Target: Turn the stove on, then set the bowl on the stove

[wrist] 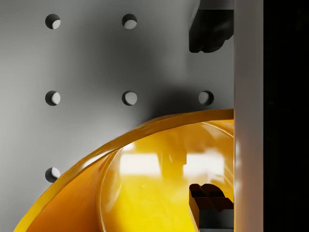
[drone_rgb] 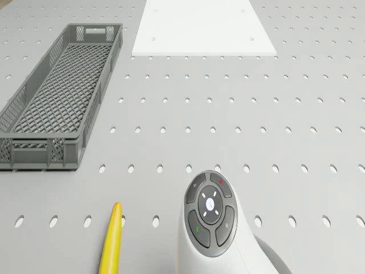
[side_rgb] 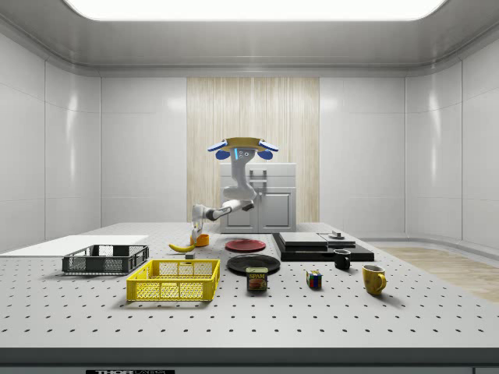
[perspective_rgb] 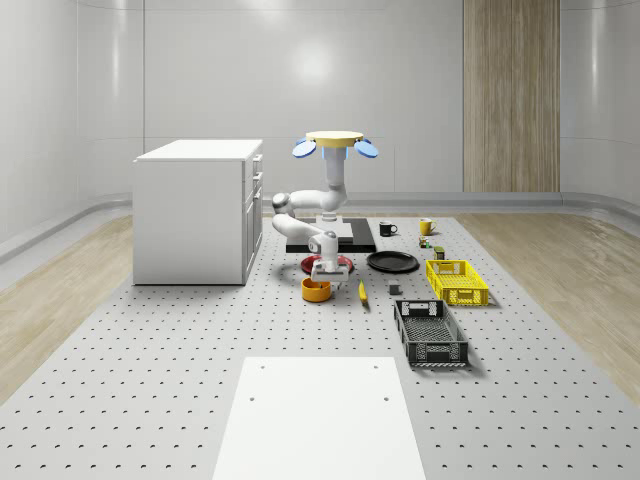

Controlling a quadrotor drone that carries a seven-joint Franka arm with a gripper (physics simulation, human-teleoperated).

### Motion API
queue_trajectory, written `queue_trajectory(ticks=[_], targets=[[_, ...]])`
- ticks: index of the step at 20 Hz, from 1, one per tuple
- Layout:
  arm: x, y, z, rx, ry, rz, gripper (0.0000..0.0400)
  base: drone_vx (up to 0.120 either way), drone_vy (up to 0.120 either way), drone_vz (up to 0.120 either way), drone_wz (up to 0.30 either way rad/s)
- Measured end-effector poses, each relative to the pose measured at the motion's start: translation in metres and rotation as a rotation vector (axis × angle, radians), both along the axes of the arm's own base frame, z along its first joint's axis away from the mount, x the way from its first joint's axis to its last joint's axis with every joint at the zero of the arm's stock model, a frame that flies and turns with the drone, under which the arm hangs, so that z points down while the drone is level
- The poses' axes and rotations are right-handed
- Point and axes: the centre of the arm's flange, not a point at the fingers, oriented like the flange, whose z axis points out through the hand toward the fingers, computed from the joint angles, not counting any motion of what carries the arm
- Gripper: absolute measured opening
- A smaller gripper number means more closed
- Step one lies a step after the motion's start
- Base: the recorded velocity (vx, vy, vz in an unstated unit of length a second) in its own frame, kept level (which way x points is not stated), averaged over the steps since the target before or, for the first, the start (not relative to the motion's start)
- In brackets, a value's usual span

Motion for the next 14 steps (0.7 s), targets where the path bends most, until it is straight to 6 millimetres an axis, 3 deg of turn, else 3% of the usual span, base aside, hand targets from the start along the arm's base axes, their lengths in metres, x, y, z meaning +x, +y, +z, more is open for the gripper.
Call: queue_trajectory(ticks=[2, 5, 9, 14], targets=[[0.0, -0.0002, 0.0008, 0.0, 0.0, 0.0, 0.0254, 0.0, 0.0, 0.0, 0.0], [0.0, -0.0004, 0.0016, 0.0, 0.0, 0.0, 0.0173, 0.0, 0.0, 0.0, 0.0], [0.0, -0.0006, 0.002, 0.0, 0.0, 0.0, 0.0127, 0.0, 0.0, 0.0, 0.0], [0.0, -0.0006, -0.0027, 0.0, 0.0, 0.0, 0.0108, 0.0, 0.0, 0.0, 0.0]])
